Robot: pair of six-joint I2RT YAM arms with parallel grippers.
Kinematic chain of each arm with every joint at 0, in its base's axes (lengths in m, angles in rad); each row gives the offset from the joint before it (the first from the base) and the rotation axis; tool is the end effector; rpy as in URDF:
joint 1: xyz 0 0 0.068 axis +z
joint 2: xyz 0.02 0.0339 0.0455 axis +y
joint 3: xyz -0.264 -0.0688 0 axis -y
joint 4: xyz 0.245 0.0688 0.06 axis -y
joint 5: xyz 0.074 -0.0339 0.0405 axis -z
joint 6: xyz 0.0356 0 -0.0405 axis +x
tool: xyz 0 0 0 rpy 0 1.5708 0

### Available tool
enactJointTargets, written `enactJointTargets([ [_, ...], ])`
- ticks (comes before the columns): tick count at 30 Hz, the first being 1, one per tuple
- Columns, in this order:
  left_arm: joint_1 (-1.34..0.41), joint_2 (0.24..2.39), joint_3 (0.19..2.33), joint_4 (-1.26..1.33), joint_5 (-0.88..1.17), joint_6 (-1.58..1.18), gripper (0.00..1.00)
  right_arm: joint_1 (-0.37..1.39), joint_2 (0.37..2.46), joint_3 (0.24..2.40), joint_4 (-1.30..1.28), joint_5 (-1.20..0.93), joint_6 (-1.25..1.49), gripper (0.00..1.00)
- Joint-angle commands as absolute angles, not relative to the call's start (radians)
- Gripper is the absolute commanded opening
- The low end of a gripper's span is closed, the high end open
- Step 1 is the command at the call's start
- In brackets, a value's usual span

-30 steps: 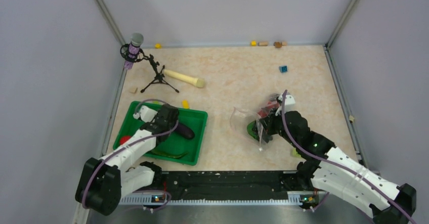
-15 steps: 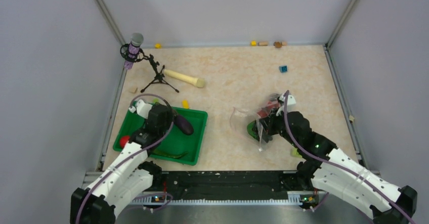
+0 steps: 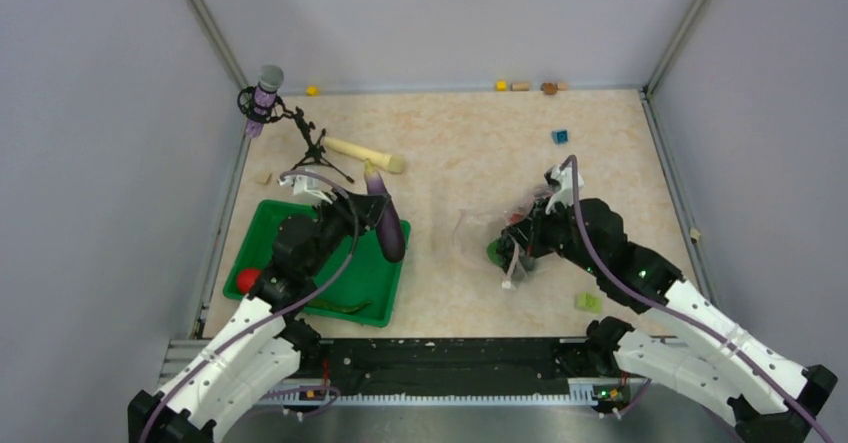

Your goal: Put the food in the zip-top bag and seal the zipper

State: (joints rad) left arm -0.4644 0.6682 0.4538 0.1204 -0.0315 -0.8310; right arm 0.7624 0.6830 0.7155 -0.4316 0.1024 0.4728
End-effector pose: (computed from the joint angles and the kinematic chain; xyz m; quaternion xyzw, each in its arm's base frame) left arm 0.1561 -0.0769 0.2733 -0.1452 0.7251 -0.3968 0.5437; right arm 0.1175 0.1072 0.3055 -0.0921 0.8275 0.2850 0.4749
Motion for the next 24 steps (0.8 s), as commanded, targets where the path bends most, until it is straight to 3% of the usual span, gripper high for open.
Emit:
enactJointTargets([
  [1, -0.538, 0.639, 0.464, 0.404, 0.126, -0.662, 0.0, 0.756, 0.758, 0.888, -0.526, 0.006, 0.462, 0.0],
  [15, -0.74, 0.791, 0.578, 0.706, 0.429, -0.426, 0.0, 0.757, 0.836, 1.066, -0.567, -0.182, 0.426, 0.0],
  [24, -0.89, 0.849, 0.539, 0.827, 0.255, -0.272, 0.0, 0.757, 0.83, 1.015, -0.44, -0.27, 0.561, 0.0],
])
